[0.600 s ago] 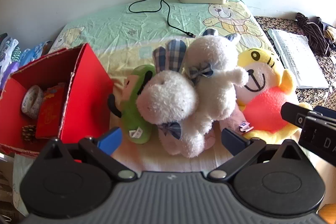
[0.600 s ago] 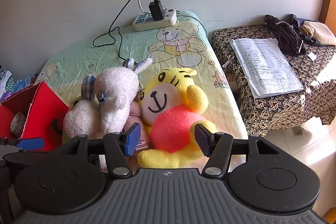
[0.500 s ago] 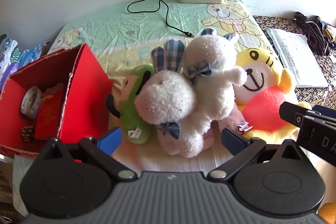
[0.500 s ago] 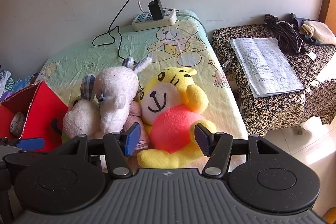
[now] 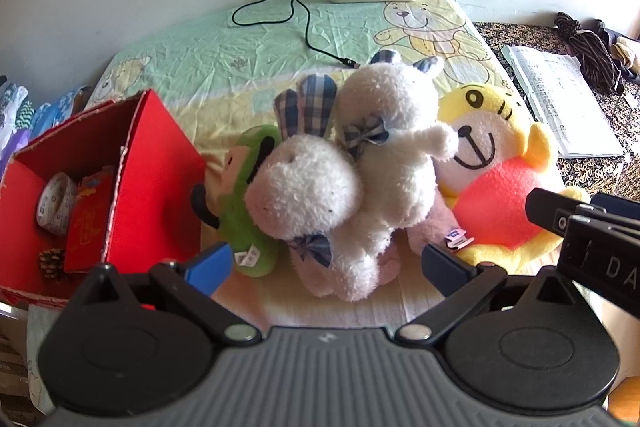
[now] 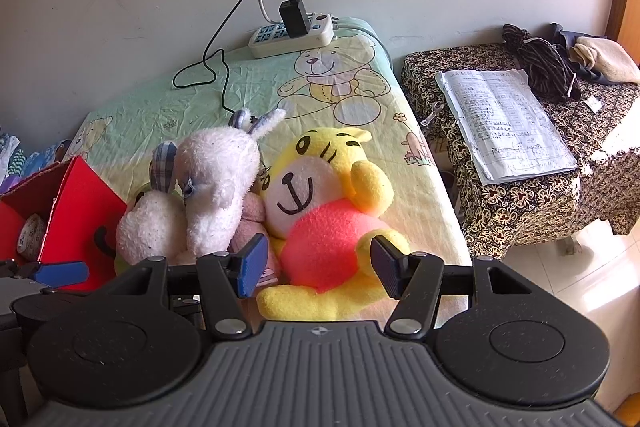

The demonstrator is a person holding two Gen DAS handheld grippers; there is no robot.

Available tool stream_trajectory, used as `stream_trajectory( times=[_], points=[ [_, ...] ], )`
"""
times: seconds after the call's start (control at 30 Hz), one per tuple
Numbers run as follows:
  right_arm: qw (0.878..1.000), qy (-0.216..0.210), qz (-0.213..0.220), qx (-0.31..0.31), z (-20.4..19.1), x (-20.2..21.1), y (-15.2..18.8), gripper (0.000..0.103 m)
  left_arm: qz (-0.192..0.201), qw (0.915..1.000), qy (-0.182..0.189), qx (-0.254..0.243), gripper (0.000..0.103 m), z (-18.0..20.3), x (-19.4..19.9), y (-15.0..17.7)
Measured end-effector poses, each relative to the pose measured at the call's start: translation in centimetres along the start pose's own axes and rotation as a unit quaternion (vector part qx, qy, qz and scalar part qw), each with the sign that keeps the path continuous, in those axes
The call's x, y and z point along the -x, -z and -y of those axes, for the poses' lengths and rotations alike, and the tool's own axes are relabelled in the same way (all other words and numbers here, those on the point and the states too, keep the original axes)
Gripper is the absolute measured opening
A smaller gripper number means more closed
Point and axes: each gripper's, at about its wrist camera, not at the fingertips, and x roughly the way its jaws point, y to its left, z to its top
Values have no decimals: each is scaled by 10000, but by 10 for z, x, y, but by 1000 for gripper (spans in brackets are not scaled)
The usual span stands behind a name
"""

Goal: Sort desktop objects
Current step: 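Reach the right gripper to the yellow-and-red tiger plush and grasp it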

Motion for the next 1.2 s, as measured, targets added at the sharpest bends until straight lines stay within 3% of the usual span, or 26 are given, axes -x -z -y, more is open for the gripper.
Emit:
stream_trajectory(
  times=[0.83, 1.03, 1.2],
  points=[
    [9993, 198, -140, -290, 33, -1, 9, 60, -212, 9985, 305, -403, 102, 32, -6, 7],
    [9962, 135, -52, -855, 66, -6, 2, 60, -79, 9950, 829, -555, 102, 49, -4, 5],
    [9901, -141, -85, -1394, 97, -19, -6, 60, -195, 9848, 1696, -307, 101, 50, -13, -6]
  ],
)
